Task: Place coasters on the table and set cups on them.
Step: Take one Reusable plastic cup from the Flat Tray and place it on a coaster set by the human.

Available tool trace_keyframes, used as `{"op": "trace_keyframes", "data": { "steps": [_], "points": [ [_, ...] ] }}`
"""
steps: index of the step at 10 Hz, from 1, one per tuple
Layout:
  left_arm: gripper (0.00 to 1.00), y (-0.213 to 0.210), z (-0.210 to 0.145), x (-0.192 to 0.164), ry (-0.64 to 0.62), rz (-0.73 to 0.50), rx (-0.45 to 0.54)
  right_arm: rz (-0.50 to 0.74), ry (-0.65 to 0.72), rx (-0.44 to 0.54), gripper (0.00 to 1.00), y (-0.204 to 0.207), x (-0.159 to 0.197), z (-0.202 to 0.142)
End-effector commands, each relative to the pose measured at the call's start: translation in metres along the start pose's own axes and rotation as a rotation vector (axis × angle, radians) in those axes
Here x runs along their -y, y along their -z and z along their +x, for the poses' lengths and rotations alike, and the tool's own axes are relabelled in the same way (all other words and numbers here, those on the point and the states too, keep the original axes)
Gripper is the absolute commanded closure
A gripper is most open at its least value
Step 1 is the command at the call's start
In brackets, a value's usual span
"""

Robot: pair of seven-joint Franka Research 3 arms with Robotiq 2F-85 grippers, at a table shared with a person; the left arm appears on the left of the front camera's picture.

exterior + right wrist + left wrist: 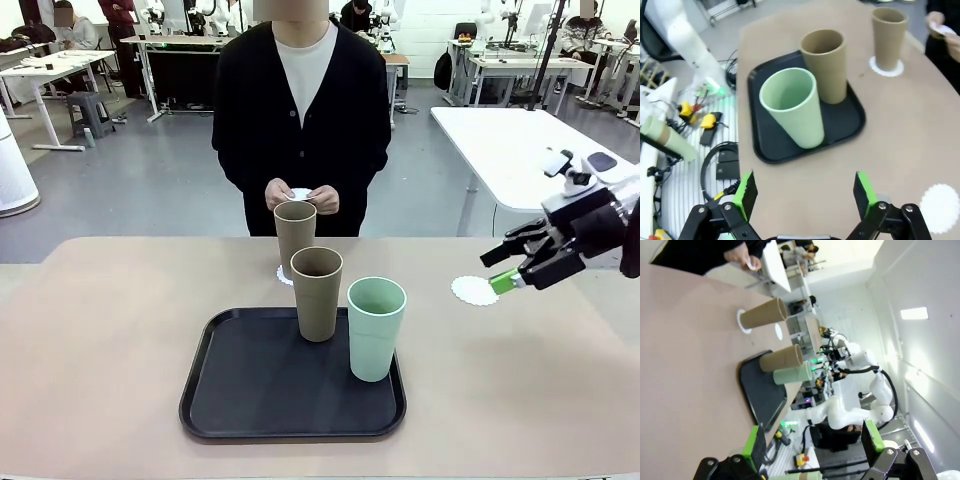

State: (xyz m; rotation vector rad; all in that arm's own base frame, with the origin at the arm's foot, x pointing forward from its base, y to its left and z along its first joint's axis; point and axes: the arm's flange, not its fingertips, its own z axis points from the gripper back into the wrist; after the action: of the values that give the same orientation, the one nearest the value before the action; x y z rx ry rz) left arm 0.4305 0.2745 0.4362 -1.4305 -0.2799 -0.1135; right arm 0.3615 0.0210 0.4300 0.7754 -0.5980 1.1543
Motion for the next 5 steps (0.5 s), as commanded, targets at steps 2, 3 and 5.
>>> {"op": "trace_keyframes", "data": {
  "steps": [2, 3, 5],
  "points": [
    [0.00, 0.0007, -0.0002, 0.0018, 0.002, -0.002, -0.002, -0.003, 0.006, -0.010, 0.00, 0.0044, 0.0088, -0.0073],
    [0.00, 0.0007, -0.0002, 0.0018, 0.002, -0.002, -0.002, 0.034, -0.016, -0.005, 0.00, 0.0077, 0.0020, -0.0068],
    [0.00, 0.0007, -0.0002, 0.0018, 0.002, -0.002, -0.002, 0.034, -0.016, -0.005, 0.00, 0.0077, 0.0020, -0.0068]
  ]
}}
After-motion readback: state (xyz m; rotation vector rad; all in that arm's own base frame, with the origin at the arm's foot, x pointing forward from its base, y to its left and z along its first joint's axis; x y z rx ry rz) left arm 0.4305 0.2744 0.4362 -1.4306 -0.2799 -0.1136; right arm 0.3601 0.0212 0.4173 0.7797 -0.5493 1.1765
